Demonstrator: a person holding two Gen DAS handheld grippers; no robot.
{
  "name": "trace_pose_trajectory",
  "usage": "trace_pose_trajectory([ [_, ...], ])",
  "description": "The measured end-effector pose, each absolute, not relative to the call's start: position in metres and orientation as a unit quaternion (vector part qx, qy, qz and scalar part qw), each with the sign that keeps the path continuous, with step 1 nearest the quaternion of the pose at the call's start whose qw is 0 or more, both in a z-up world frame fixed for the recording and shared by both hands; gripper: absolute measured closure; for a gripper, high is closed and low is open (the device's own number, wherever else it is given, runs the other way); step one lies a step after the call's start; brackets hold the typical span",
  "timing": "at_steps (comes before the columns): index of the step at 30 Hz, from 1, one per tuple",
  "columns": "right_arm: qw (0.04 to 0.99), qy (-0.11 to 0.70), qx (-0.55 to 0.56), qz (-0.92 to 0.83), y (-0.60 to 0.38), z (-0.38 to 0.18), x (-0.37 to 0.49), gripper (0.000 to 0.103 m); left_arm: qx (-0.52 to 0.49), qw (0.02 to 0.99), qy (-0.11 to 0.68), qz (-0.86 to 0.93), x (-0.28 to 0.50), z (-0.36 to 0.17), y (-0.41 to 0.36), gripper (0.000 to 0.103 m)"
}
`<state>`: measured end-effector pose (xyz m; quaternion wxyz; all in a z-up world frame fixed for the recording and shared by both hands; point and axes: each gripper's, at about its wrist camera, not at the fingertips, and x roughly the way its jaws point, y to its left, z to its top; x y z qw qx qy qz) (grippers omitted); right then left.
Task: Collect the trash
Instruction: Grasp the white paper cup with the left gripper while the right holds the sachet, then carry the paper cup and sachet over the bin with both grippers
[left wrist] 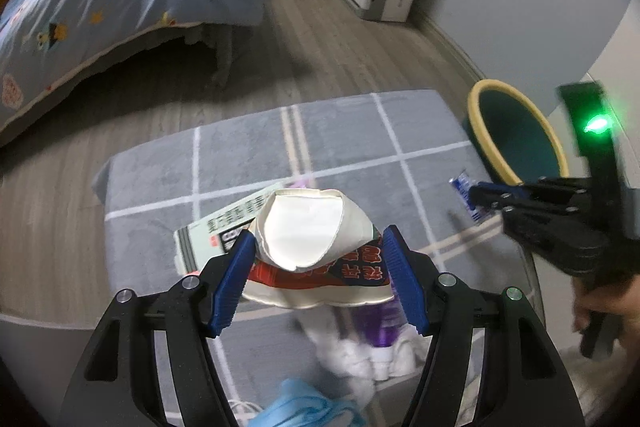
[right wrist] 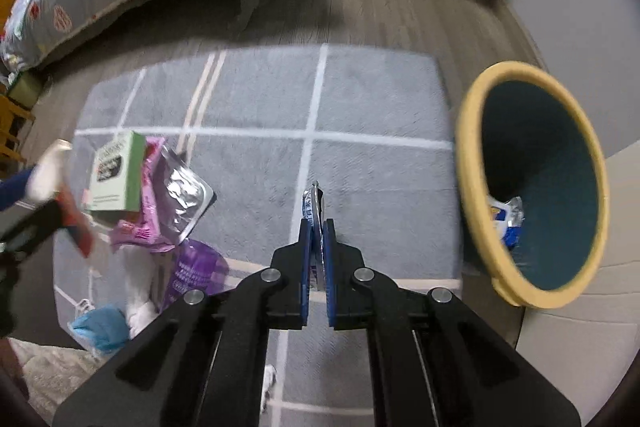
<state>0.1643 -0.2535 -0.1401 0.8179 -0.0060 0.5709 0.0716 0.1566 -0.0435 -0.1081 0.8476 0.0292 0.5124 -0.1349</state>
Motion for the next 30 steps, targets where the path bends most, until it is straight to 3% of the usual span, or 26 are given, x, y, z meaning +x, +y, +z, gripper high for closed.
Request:
trace_pose_trajectory([
  [11,0.854,0.519,-0.002,0.045,-0.35,-0.064,0.137,0.097,0.052,0.857,0.477,-0.188,0.157,-0.085,-0.111,0.036],
  [21,0.872,0.486,0.051,-0.023,-0.45,-0.06,0.137,0.097,0.087,0.852,0.454,-0.247,0.16,-0.078,-0.186,0.036],
  [30,0.853,0.5,0.14,-0.057,-0.501,-0.093,0.151,0.097,0.107,0.836,0.447,-0.298,0.178,-0.086,-0.257,0.036],
])
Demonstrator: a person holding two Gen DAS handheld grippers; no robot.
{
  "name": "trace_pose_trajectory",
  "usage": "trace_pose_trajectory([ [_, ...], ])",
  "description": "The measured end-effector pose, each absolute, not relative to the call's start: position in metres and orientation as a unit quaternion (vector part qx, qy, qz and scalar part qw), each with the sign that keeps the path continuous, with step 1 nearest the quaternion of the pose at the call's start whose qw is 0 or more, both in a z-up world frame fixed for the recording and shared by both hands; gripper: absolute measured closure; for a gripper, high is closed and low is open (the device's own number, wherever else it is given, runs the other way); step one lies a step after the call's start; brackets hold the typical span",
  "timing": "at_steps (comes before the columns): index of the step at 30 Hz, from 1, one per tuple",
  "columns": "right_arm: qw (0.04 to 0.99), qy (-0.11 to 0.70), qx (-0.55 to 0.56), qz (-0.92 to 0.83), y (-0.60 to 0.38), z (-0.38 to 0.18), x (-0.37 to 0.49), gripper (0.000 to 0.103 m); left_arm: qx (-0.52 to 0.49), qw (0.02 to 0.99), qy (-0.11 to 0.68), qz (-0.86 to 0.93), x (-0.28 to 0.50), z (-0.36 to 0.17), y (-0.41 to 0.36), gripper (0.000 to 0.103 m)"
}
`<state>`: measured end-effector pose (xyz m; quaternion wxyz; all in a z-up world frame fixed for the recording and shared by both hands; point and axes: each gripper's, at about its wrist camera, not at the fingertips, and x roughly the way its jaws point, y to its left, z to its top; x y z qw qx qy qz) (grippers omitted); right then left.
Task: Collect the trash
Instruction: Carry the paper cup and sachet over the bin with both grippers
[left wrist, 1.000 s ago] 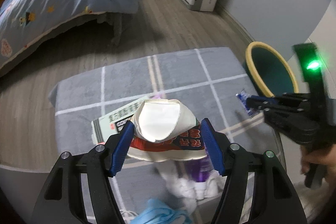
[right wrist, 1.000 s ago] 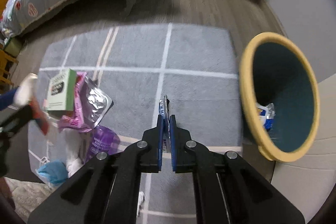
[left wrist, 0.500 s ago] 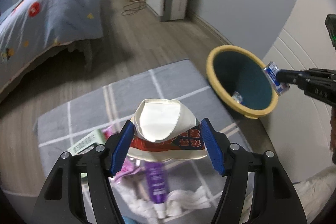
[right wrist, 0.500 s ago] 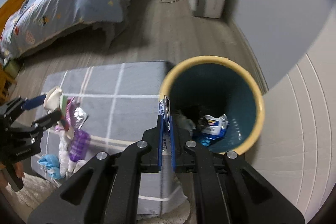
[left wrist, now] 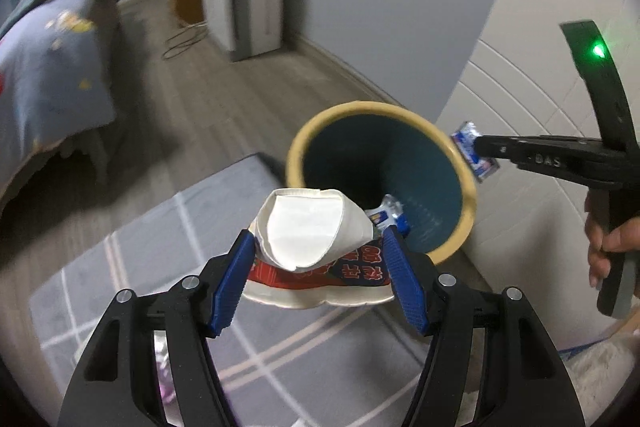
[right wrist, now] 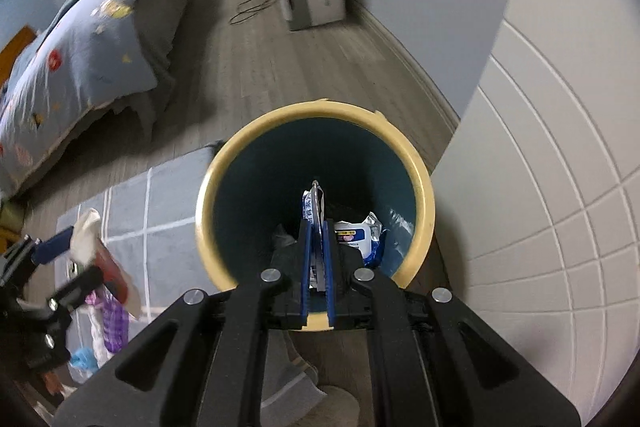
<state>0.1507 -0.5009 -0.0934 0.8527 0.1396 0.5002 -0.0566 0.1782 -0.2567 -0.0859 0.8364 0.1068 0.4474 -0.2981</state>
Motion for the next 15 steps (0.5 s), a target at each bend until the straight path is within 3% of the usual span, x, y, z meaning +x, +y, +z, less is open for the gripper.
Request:
trace_pose_trajectory([
  [15,0.818,0.525,0.21,-0.107,-0.539,-0.139,0.152,0.097,0.1,0.82,0.458,-0.329,0.22,-0.115,-0.334,0.036],
])
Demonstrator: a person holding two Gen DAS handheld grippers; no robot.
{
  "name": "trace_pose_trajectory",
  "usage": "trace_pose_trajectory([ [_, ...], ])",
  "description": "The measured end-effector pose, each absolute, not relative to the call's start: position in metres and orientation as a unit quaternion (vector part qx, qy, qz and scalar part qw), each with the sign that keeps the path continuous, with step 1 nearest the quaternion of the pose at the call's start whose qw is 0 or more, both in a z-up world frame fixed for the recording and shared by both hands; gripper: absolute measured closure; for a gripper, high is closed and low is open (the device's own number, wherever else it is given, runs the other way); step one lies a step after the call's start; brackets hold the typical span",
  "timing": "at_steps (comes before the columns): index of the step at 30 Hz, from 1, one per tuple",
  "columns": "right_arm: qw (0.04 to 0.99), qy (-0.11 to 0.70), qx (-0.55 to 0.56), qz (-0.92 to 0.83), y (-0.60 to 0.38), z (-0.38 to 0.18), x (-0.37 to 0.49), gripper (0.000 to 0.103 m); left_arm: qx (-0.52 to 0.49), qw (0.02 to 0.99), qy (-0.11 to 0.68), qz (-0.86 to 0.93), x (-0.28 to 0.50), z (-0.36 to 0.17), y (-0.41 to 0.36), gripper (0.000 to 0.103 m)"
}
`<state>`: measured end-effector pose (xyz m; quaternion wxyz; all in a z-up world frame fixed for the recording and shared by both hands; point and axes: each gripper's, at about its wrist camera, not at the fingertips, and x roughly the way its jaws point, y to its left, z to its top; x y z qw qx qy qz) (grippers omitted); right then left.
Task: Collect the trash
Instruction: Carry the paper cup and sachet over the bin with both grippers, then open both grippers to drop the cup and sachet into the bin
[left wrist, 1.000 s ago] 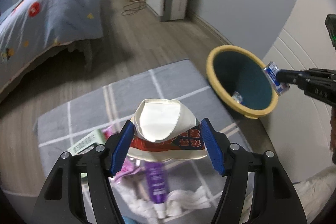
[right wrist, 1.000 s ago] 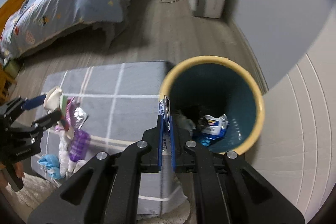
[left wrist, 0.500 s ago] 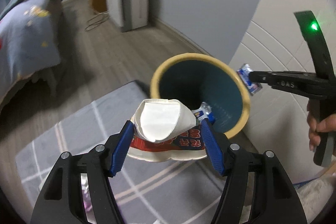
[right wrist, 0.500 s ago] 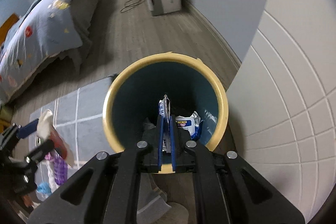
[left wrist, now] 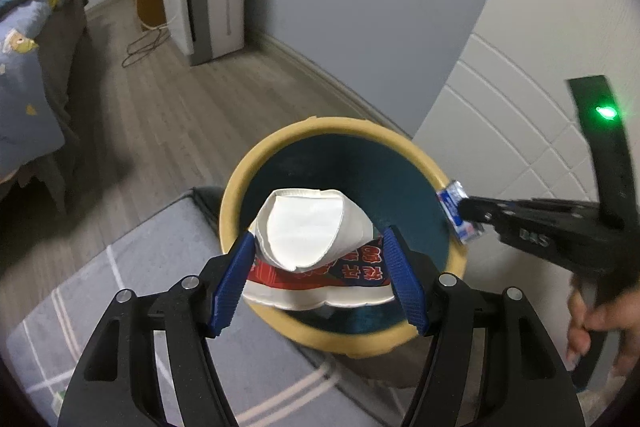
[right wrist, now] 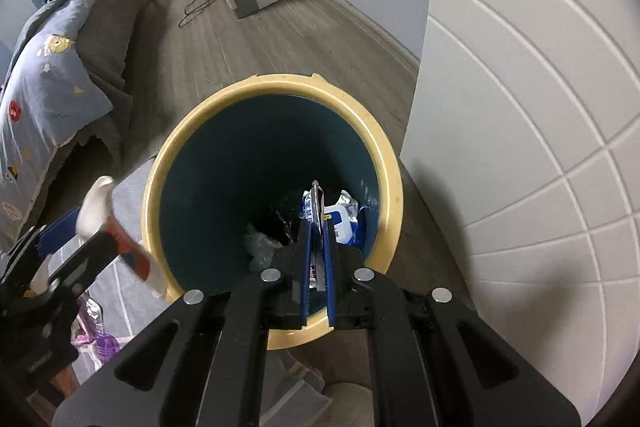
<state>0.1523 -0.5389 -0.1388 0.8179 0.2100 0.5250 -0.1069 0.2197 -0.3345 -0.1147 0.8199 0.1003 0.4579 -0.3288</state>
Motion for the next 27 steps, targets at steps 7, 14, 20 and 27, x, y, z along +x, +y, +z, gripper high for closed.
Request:
trace_pose_trajectory([
  [7,0.83,0.513,0.199,-0.091,-0.524,-0.132,0.163,0.097,0.047,0.82,0.481,-0.307,0.245,-0.126,-0.33,0.036],
  [14,0.833,0.508,0.201,-0.088,-0.523,-0.134,0.17,0.097,0.043,0.825,0.469,-0.313,0.248,-0.12,-0.324,0.034],
  [20,0.845,0.496,0.18,-0.085,-0.516,-0.127,0.173,0.095,0.061,0.837,0.458,-0.293,0.246,-0.117,-0.307,0.03],
  [27,0.848,0.495,0.169,-0.09,-0.506,-0.116,0.173,0.056,0.075,0.842,0.457,-0.277,0.243,-0.117,-0.29,0.024],
])
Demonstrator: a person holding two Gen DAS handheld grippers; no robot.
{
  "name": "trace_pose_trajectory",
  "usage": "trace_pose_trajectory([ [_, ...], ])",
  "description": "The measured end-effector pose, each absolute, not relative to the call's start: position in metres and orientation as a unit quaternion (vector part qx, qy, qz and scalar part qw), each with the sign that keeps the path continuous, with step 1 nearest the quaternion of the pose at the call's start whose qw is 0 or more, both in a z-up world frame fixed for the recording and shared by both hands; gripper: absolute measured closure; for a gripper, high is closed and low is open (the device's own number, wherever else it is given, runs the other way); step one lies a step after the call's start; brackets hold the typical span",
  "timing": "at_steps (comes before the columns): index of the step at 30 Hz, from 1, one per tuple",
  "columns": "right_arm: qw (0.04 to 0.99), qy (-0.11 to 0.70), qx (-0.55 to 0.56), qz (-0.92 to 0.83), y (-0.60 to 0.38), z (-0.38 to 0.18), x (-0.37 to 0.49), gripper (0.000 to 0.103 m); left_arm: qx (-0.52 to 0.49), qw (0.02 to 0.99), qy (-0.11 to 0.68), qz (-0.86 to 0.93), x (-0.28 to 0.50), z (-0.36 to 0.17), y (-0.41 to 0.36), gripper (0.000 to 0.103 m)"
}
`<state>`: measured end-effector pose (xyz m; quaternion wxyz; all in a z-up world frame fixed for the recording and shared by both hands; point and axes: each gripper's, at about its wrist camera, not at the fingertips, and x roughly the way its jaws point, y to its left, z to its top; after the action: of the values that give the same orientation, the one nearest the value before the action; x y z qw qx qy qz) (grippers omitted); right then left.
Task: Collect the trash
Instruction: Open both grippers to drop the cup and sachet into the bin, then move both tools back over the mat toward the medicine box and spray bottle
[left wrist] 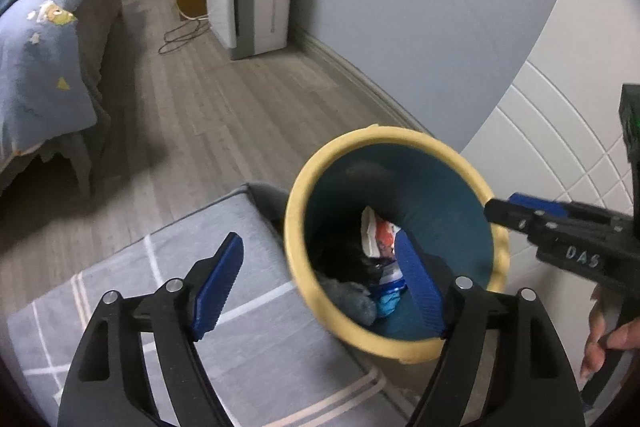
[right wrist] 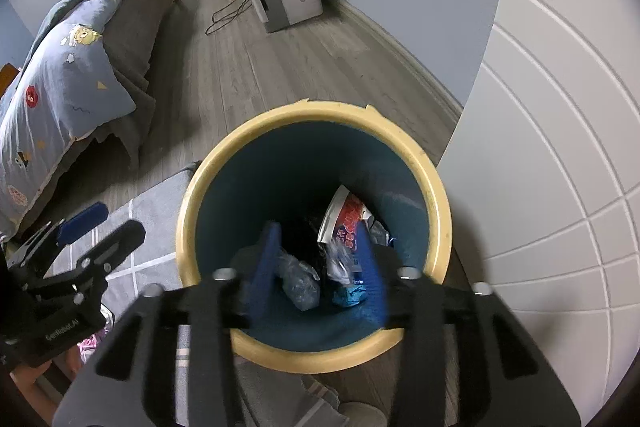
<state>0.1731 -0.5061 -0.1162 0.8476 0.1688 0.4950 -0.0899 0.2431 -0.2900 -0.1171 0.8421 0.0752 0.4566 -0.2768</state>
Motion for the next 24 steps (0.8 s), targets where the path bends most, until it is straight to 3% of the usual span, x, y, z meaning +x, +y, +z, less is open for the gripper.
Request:
trace_pose_trajectory([
  [4,0.854,0.484,0.168,-0.094,-0.499,-0.101,0.169,0.03,0.08,0.848,0.452,-0.265,0.234,-0.111,-0.278,0.018],
  [8,0.862,0.474,0.155,-0.091,-0.486,-0.082,0.166,0.019,0.07,0.855,0.445,-0.258,0.222,-0.097,-0.253,0.018],
  [17,0.881,0.459,0.095,-0.062,-0.42,-0.041,0.159,0.006,0.078,0.876,0.424,-0.217,0.189,-0.07,-0.186,0.011],
  [24,0.89,0.451,0.058,-0.026,-0.356,-0.022,0.153,0.006,0.063,0.888,0.422,-0.17,0.167,-0.055,-0.119,0.009],
])
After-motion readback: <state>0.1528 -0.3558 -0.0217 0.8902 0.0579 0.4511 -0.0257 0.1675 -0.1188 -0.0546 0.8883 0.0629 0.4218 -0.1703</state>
